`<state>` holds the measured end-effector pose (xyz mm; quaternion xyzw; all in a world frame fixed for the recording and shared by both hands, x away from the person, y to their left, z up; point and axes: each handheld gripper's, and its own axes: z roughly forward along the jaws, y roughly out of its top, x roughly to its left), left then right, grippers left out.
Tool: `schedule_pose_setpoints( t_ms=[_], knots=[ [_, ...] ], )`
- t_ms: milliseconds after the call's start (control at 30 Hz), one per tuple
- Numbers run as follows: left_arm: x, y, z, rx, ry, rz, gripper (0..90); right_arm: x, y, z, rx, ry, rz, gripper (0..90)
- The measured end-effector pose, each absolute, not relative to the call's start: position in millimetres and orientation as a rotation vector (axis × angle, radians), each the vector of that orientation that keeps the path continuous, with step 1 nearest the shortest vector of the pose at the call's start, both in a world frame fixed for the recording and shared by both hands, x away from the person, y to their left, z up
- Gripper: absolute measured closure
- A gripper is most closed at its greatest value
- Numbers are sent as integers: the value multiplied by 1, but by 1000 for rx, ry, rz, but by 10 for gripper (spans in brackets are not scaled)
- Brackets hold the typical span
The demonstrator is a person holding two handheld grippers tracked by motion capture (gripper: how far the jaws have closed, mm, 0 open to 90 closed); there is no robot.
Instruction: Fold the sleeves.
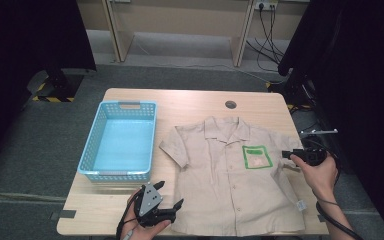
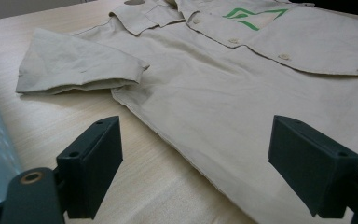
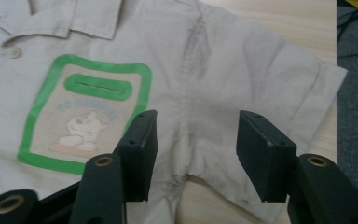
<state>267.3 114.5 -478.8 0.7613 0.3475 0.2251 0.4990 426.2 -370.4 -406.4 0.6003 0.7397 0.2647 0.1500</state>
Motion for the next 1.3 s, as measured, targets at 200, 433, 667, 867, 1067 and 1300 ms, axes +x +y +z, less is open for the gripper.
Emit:
schedule_pose_setpoints(
  t_ms=[200,433,667,867,1067,1300],
  knots=[
    [266,114,-479,1837,831,556,171,427,-384,-415,1775,2074,696,587],
    [265,114,-479,1835,832,557,171,430,-403,-423,1833,2021,602,628],
    [265,114,-479,1834,833,557,171,437,-408,-430,1867,2004,573,603],
    [265,113,-479,1833,831,558,171,445,-406,-437,1894,2007,557,574],
    [265,113,-479,1834,830,556,171,449,-404,-445,1899,2007,545,572],
    [265,114,-479,1830,836,556,171,447,-400,-447,1860,1992,571,773]
  ],
)
